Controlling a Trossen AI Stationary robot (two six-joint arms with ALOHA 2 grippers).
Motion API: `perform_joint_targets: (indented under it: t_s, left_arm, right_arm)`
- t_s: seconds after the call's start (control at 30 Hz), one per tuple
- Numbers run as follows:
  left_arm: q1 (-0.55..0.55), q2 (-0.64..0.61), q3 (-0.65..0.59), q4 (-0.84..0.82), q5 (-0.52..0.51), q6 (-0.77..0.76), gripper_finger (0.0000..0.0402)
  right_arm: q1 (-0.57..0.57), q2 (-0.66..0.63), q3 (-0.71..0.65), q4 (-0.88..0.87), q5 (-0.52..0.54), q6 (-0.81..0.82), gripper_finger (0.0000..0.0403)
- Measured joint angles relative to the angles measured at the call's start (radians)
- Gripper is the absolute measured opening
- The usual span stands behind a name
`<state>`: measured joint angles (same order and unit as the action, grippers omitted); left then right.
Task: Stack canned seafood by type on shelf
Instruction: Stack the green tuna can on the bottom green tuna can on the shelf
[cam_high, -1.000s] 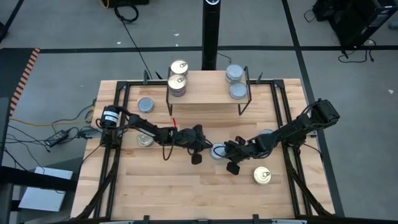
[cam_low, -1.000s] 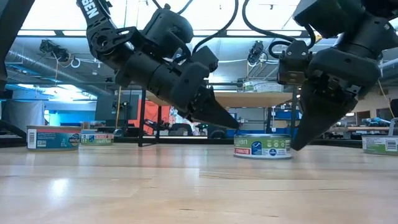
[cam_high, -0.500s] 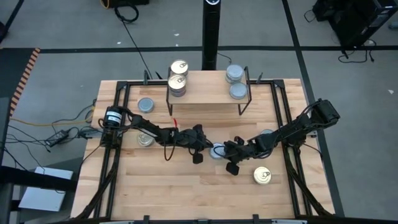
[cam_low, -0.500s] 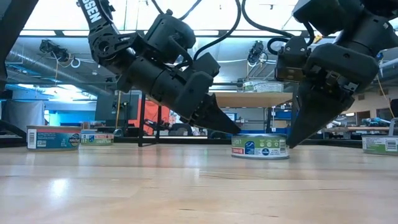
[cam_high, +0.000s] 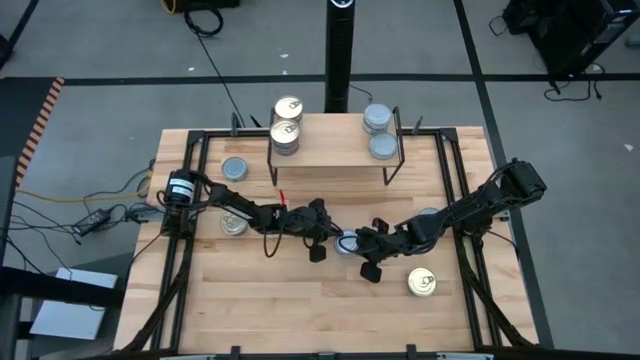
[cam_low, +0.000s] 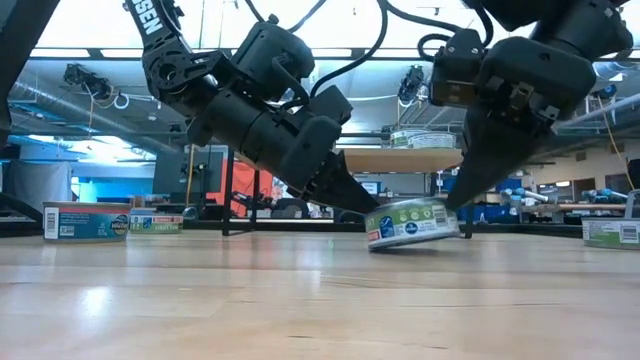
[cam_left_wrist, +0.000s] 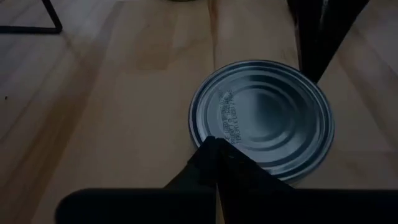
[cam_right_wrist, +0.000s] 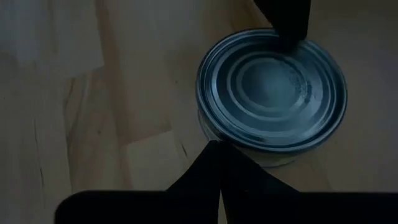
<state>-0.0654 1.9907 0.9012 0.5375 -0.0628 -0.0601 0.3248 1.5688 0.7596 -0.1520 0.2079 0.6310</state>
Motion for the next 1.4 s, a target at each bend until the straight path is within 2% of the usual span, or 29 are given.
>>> perform_joint_targets:
  t_s: [0.33,0.7,0.8,0.93,1.3,1.4]
  left_arm:
    - [0.002,0.001,-0.001,-0.006,-0.008,0.001,0.0004]
    - [0.012,0.003,-0.002,-0.016,-0.029,0.028,0.0004]
    - [0.024,0.010,-0.004,-0.045,0.022,0.027,0.0004]
    - [0.028,0.010,-0.005,-0.050,0.050,0.027,0.0003]
    - [0.029,0.005,-0.005,-0.050,0.020,0.052,0.0003]
    - [0.030,-0.017,-0.005,-0.093,-0.012,0.081,0.0003]
  right_arm:
    - [-0.008,-0.001,0.055,-0.031,0.063,-0.075,0.0014]
    - [-0.069,-0.005,0.064,0.042,0.102,-0.168,0.0015]
    - [-0.093,-0.005,0.064,0.063,0.134,-0.194,0.0013]
    - [-0.117,-0.004,0.063,0.064,0.118,-0.209,0.0014]
    - [-0.125,-0.002,0.060,0.070,0.094,-0.216,0.0015]
    - [-0.124,-0.001,0.060,0.087,0.090,-0.217,0.0024]
